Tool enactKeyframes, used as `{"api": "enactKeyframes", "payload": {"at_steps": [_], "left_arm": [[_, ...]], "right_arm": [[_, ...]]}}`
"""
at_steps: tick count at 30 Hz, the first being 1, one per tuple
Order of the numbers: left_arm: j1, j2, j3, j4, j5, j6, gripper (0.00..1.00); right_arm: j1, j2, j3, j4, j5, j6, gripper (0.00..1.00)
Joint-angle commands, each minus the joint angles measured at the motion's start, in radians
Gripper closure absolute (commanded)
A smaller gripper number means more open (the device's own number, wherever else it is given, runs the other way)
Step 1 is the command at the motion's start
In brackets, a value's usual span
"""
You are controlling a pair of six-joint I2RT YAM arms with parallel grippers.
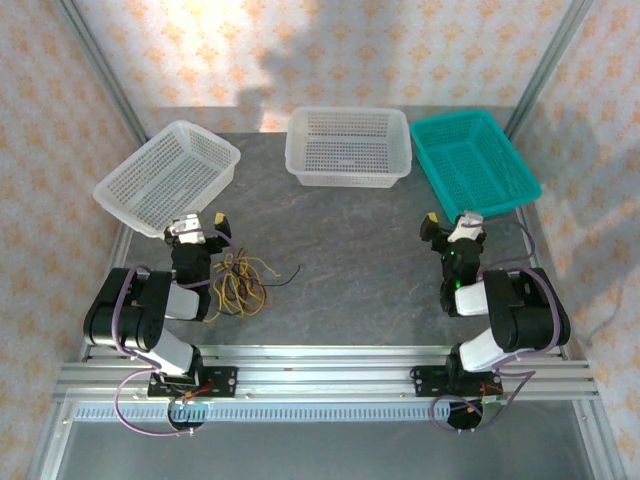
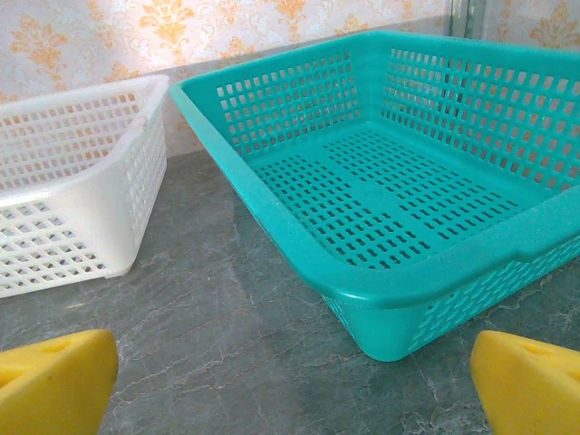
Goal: Untangle the cables
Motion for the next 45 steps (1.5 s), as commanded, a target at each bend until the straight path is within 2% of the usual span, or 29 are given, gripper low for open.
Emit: {"api": "enactKeyframes", "payload": {"at_steps": [1, 6, 9, 12, 14, 22, 29, 32, 36, 38, 42, 45], "left_arm": [[0.002, 0.001, 0.009, -0.002, -0.002, -0.004, 0.00], [0.002, 0.000, 0.008, 0.001, -0.005, -0.003, 0.01], [-0.011, -0.015, -0.027, 0.058, -0.007, 0.011, 0.01], [-0.031, -0.074, -0.077, 0.109, -0.030, 0.026, 0.01], [-0.053, -0.144, -0.100, 0.090, -0.065, 0.041, 0.01], [-0.160, -0.509, -0.045, -0.384, -0.218, -0.039, 0.01], [-0.162, -0.652, 0.096, -0.751, -0.285, -0.250, 0.01], [-0.161, -0.650, 0.200, -0.926, -0.341, -0.410, 0.01], [-0.161, -0.580, 0.358, -1.125, -0.304, -0.500, 0.01], [-0.159, -0.527, 0.439, -1.199, -0.274, -0.519, 0.01], [-0.160, -0.409, 0.570, -1.289, -0.175, -0.504, 0.01], [-0.159, -0.331, 0.651, -1.312, -0.083, -0.457, 0.01]], "right_arm": [[0.002, 0.004, -0.001, 0.018, 0.002, -0.006, 0.00], [0.002, 0.001, -0.005, 0.024, 0.002, -0.007, 0.00], [0.004, -0.022, -0.019, 0.032, -0.055, -0.036, 0.00], [0.014, -0.087, -0.037, 0.010, -0.050, -0.045, 0.00], [0.019, -0.158, -0.025, -0.082, -0.053, -0.040, 0.00], [0.049, -0.429, 0.007, -0.364, -0.089, -0.029, 0.00], [0.049, -0.595, 0.120, -0.674, -0.244, -0.027, 0.00], [0.049, -0.615, 0.181, -0.765, -0.288, 0.017, 0.00], [0.049, -0.617, 0.265, -0.838, -0.320, 0.073, 0.00], [0.049, -0.606, 0.313, -0.881, -0.255, 0.137, 0.00], [0.049, -0.526, 0.466, -1.088, 0.042, 0.342, 0.00], [0.043, -0.452, 0.552, -1.160, 0.019, 0.300, 0.00]]}}
